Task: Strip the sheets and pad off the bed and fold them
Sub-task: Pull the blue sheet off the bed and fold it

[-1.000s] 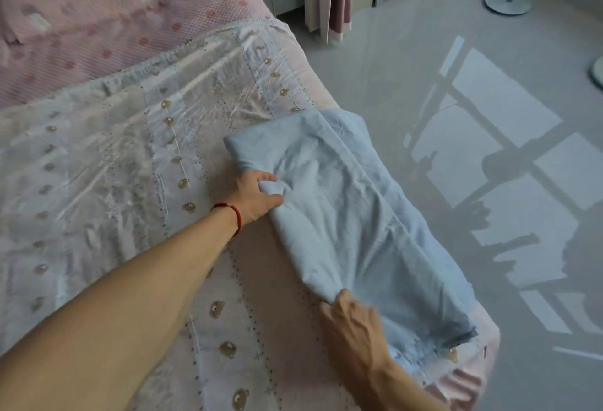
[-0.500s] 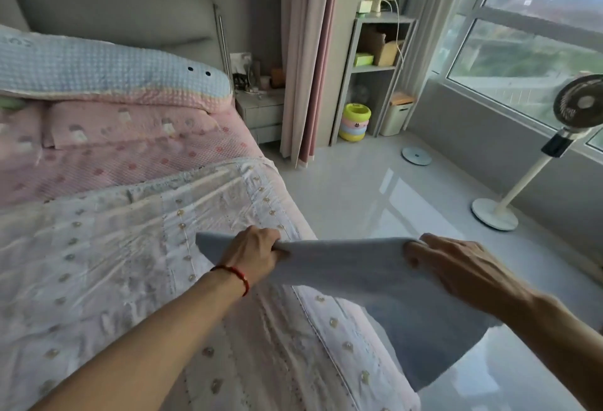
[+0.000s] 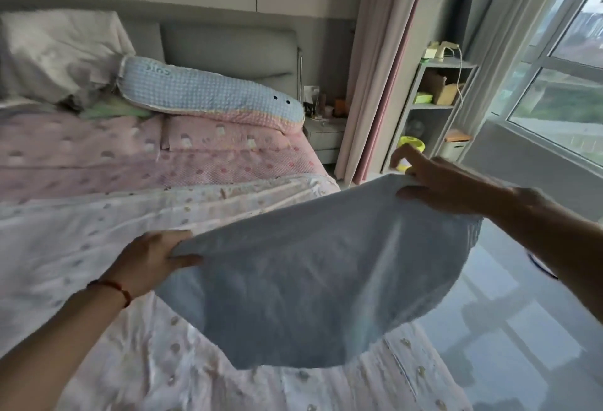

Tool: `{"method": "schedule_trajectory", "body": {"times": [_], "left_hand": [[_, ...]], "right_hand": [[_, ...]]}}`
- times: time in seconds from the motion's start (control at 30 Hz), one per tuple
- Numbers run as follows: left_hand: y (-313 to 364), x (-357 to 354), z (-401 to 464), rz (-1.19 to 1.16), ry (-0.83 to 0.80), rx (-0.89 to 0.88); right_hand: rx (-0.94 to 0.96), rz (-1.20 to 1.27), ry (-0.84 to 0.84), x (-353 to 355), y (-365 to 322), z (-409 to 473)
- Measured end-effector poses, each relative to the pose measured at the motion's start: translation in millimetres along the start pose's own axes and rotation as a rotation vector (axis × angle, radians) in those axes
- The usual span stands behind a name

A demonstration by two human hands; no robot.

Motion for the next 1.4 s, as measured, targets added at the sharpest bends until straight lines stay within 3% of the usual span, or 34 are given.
{"method": "schedule_trajectory", "body": {"times": [0.13,0.2,0.23,0.3,0.37,0.47,0.6,0.73,0.83,0.97,1.07,1.2,1.33,1.4], "left_hand": [[-21.6,63.7,-18.0,0.061,0.06,-0.096],[-33.6,97.8,-22.6,0.138,0.2,-0.131],[-41.3,102.9,-20.3,0.113,0.17,-0.117],[-59.3,77.3,-18.1,0.143,-0.143,-0.033],[-73.0,49.4,-23.3,0.207,-0.345,0.007],[-78.7,40.8,-24.8,0.147,-0.276,0.035],[-69.7,37.5,-27.4,0.073,-0.373,0.055],[-59.3,53.0,-30.2,0.095,-0.41,0.114],[-40.5,60.5,-30.4,0.127,-0.469,0.139],[-18.2,84.0,-27.7,0.176,-0.322,0.247],[-9.5,86.3,-30.1,0.159,-0.209,0.348],[1.9,97.1,-32.5,0.389,-0.108,0.313],[-19.3,80.1,-42.5,0.459,-0.262,0.413],[-41.6,64.9,-35.4,0.455,-0.3,0.494]], "right_hand": [[-0.044,-0.396,-0.083,-20.2,-18.3,4.0],[-0.023,-0.273,0.169,-9.2,-33.2,1.0],[0.061,-0.189,0.243,-11.0,-43.2,-3.5],[0.273,-0.119,0.2,-42.3,-61.1,-8.3],[0.221,-0.052,-0.034,-85.7,-55.5,-7.1],[0.022,-0.006,-0.049,-116.2,-23.3,3.7],[0.008,0.009,-0.131,-144.3,-3.5,16.2],[-0.087,0.203,-0.044,-148.4,32.3,34.5],[-0.046,0.244,-0.077,-160.2,46.1,53.1],[-0.044,0.365,0.075,-142.5,60.1,73.2],[0.101,0.31,-0.037,-155.2,49.0,82.7],[0.133,0.326,-0.011,-158.3,48.1,95.3],[0.115,0.295,-0.174,-171.4,49.7,105.2],[0.11,0.276,-0.155,-174.9,50.6,111.7]]}}
Point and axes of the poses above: each hand's wrist, its own z-axis towards the middle knuckle, its own x-axis out of the back of the hand, y = z × x, the point moved 9 cm from there along z, towards the middle knuckle, and after that the axes turned 1 degree about -x, right-handed, at the moved point
